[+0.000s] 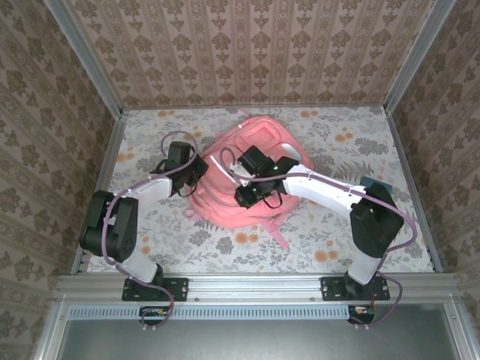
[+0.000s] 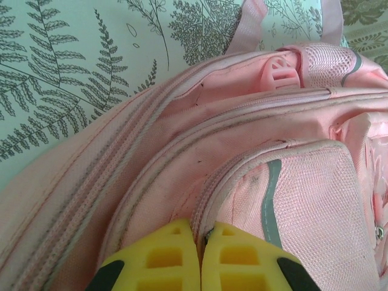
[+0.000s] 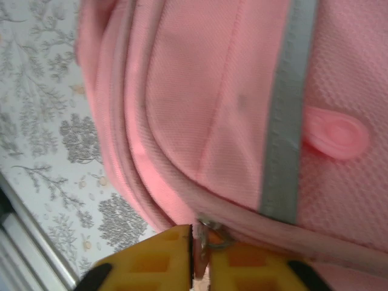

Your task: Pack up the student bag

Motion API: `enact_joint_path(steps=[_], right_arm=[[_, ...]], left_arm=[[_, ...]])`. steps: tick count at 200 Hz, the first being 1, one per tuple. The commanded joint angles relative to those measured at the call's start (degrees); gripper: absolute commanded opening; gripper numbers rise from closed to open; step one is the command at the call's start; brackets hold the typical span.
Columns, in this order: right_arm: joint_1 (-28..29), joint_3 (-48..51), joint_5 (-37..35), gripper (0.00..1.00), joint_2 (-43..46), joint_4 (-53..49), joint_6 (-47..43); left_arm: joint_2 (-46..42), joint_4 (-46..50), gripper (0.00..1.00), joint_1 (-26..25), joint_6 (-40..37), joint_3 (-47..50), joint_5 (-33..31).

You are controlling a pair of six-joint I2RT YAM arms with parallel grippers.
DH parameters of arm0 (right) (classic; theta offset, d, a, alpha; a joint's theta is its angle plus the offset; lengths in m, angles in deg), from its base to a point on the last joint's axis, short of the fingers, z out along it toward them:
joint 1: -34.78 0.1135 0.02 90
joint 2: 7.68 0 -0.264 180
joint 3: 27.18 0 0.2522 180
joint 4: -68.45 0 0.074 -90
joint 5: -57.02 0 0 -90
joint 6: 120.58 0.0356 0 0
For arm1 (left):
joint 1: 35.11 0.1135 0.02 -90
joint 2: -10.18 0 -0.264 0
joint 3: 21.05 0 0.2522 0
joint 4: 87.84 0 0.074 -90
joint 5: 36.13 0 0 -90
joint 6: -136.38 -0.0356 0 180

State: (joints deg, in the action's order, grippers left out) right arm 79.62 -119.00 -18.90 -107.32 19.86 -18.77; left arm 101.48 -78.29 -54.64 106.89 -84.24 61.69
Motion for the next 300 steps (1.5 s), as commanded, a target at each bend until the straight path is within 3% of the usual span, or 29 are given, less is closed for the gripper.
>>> enact_joint_path(steps=[1, 11, 37, 63, 90, 124, 156, 204, 254, 300], right_arm=[[1.4, -1.3, 5.3, 0.23, 0.8, 7.7, 8.3], [0.7, -0.5, 3.2, 0.35, 2.1, 8.2, 11.5], [-2.4, 4.1, -1.7, 0.55, 6.6, 8.9, 20.3], [-5.8, 9.2, -1.7, 0.61, 10.3, 11.8, 28.9], [-9.3, 11.6, -1.0, 0.61, 11.0, 14.7, 39.0], [-11.2, 11.6, 0.9, 0.58, 7.7, 19.2, 49.1], [-11.4, 10.5, 0.5, 0.55, 4.9, 18.3, 54.6], [-11.6, 11.8, -2.2, 0.52, 5.9, 16.8, 56.9], [-11.5, 15.4, -6.4, 0.57, 9.5, 17.5, 58.9], [-11.4, 13.3, 0.4, 0.42, 5.2, 21.9, 58.3]], left_arm=[[1.4, -2.6, 0.0, 0.1, 1.4, -2.4, -2.5], [1.3, -2.6, 0.0, 0.1, 0.9, -2.6, -1.6], [0.2, 0.1, 0.21, 0.5, -2.3, -3.9, 1.5], [-2.4, 5.1, 0.45, 0.7, -6.8, -5.2, 3.4], [-6.1, 9.9, 0.57, 0.7, -10.9, -4.8, 3.8], [-12.0, 16.3, 0.59, -0.8, -16.4, -3.0, 3.9], [-18.0, 21.1, 0.59, -5.6, -21.4, -0.7, 4.4], [-22.7, 24.7, 0.57, -14.0, -26.2, 1.8, 4.5], [-23.2, 25.3, 0.56, -17.0, -33.4, 3.2, 5.4], [-20.5, 22.1, 0.54, -18.0, -37.0, 3.7, 9.7]])
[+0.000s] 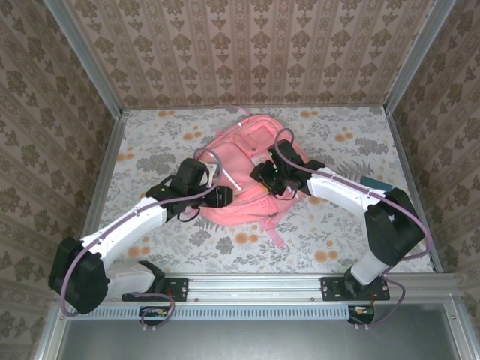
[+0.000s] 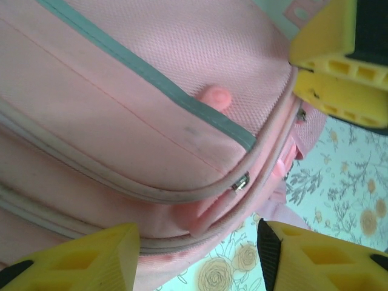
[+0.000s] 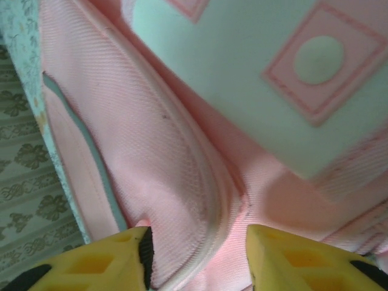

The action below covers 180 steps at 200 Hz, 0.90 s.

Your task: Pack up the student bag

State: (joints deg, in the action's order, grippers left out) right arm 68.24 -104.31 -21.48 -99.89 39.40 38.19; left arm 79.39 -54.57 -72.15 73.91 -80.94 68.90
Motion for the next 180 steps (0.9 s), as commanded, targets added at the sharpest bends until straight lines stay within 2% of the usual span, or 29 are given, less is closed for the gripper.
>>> enact_joint_path(steps=[1, 99, 180], right_arm=[[0.0, -1.4, 3.0, 0.42, -2.3, 2.5, 1.3], [-0.1, -3.2, 5.5, 0.34, -4.3, 3.8, 1.2], [-0.1, -3.6, 5.9, 0.33, -4.5, 3.7, 2.3]], left_arm=[[1.6, -1.5, 0.54, -0.5, -4.1, 0.4, 2.5], [6.5, -4.5, 0.44, -1.0, -5.4, 0.2, 5.2], [9.0, -4.1, 0.34, -2.9, -9.2, 0.5, -1.8]])
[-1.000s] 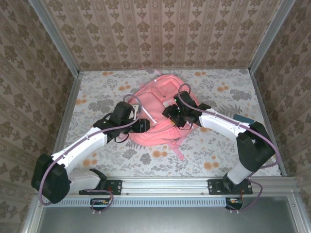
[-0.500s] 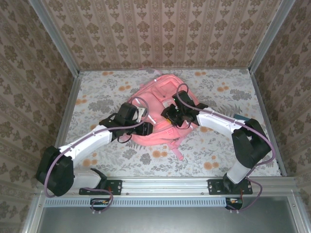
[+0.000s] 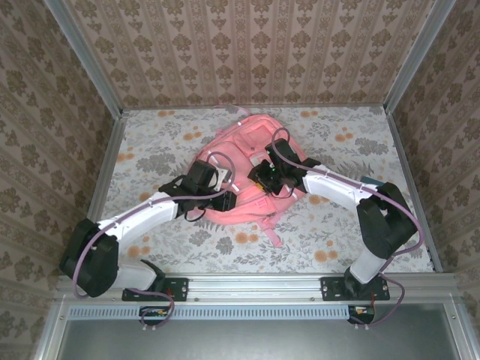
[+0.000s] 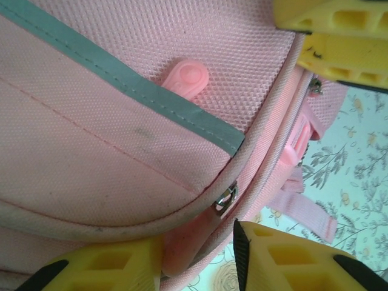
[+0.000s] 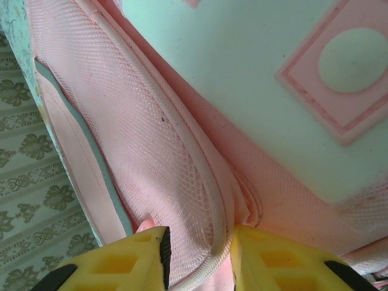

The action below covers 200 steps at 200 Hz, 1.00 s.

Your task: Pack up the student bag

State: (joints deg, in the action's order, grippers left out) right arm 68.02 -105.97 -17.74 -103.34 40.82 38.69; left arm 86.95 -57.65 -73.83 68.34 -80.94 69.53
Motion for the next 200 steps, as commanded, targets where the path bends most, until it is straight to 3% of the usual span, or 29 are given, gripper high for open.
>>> enact_joint_path(steps=[1, 54, 91, 125, 153, 200], right_arm=[[0.1, -2.0, 2.1, 0.34, -1.1, 2.3, 1.9], [0.3, -1.8, 2.9, 0.45, -1.8, 2.7, 3.7], [0.9, -1.4, 3.4, 0.47, -2.5, 3.5, 5.1], [0.7, -0.6, 1.4, 0.3, -2.3, 3.1, 5.1], [-0.2, -0.3, -3.2, 0.12, -0.8, 0.7, 2.2], [-4.4, 0.1, -9.3, 0.01, 1.0, -1.7, -3.9]], left_arm=[[1.4, -1.0, 0.34, -1.3, -3.7, 0.5, -2.6], [2.4, -2.8, 0.28, -3.2, -9.3, 0.4, -9.4], [3.6, -2.5, 0.13, -3.9, -11.7, -0.9, -11.0], [2.2, -2.4, 0.0, -4.0, -12.7, -1.0, -12.3], [-0.2, -0.8, 0.0, -4.0, -12.7, -0.7, -14.8], [-2.9, 1.5, 0.0, -3.0, -11.4, 1.4, -17.6]])
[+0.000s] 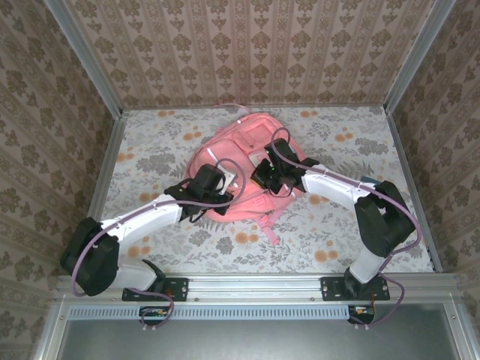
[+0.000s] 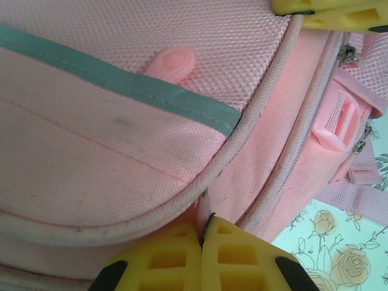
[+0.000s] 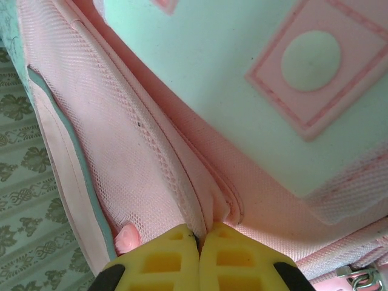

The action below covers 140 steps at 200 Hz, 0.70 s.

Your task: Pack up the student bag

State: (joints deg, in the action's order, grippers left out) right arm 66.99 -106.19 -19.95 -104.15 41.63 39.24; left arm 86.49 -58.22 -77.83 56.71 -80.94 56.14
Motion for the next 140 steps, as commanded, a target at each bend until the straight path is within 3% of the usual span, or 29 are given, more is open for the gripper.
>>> enact_joint_path(steps=[1, 51, 64, 79, 92, 140], right_arm=[[-3.5, 0.3, -7.1, 0.01, 1.8, -2.5, -4.6], [-10.0, -3.4, -5.6, 0.04, -0.3, -2.6, -14.4], [-10.4, -4.3, -4.2, 0.16, 0.3, -3.8, -16.2], [-10.3, -3.2, -2.6, 0.43, 2.2, -4.2, -15.5], [-10.1, -0.7, -1.8, 0.54, 5.0, -4.6, -13.1], [-7.3, 10.2, 2.1, 0.56, 12.4, 2.5, -0.4]], left_arm=[[-2.5, 2.1, 0.0, 1.0, 0.3, 1.4, -4.2], [-0.3, -5.2, 0.0, 1.3, 0.0, 1.0, 6.5], [1.3, -7.2, 0.0, 1.3, -0.2, 0.1, 8.0], [3.4, -8.2, 0.0, 1.2, -0.6, -1.7, 9.0], [4.9, -9.3, 0.0, 1.0, -0.7, -2.7, 10.3], [7.0, -13.5, 0.0, -0.8, -1.7, -4.9, 16.9]])
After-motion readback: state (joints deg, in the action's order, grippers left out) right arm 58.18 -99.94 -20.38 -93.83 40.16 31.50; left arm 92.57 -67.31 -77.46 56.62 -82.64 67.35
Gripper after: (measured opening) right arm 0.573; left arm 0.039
